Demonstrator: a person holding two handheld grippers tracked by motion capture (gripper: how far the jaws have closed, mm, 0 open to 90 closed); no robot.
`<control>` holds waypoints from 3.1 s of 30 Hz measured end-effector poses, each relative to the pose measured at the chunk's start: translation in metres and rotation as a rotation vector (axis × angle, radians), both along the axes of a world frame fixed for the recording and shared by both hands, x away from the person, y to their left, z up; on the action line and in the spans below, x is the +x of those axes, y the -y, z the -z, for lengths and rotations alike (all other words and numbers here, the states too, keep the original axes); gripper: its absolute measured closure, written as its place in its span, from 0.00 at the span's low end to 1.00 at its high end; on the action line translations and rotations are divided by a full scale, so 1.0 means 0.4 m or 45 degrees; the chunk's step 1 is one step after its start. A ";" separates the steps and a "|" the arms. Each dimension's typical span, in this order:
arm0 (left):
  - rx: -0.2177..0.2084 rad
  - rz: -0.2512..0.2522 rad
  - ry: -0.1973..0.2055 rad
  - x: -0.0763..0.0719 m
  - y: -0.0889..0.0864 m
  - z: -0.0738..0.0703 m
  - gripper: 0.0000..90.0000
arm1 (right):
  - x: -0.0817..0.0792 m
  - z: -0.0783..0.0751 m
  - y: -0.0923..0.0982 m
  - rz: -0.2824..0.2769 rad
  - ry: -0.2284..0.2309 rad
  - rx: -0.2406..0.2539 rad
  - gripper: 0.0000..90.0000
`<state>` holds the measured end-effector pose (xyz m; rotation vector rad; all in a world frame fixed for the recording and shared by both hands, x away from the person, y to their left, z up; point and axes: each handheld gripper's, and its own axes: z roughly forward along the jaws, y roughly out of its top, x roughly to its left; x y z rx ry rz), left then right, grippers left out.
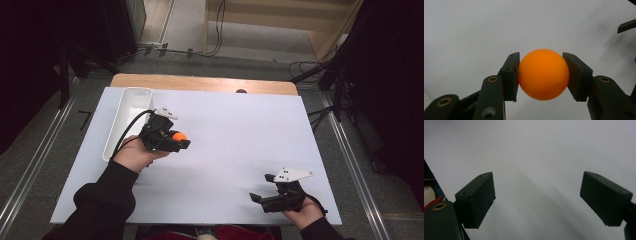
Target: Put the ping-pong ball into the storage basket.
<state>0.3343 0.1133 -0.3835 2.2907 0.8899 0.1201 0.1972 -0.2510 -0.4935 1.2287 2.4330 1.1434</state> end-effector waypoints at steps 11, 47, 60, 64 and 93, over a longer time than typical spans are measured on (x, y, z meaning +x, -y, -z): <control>-0.012 -0.031 0.011 0.007 -0.023 -0.011 0.56 | -0.001 0.000 -0.002 -0.007 -0.004 -0.003 0.13; 0.002 -0.177 0.061 0.032 -0.115 -0.041 0.56 | -0.002 0.001 -0.003 -0.017 -0.011 -0.009 0.13; -0.012 -0.230 0.072 0.040 -0.154 -0.052 0.56 | -0.002 0.002 -0.004 -0.017 -0.009 -0.012 0.13; -0.009 -0.256 0.079 0.041 -0.171 -0.059 0.56 | -0.002 0.002 -0.004 -0.015 -0.011 -0.015 0.13; 0.041 -0.425 0.087 0.075 -0.258 -0.037 0.56 | -0.002 0.002 -0.004 -0.017 -0.008 -0.017 0.13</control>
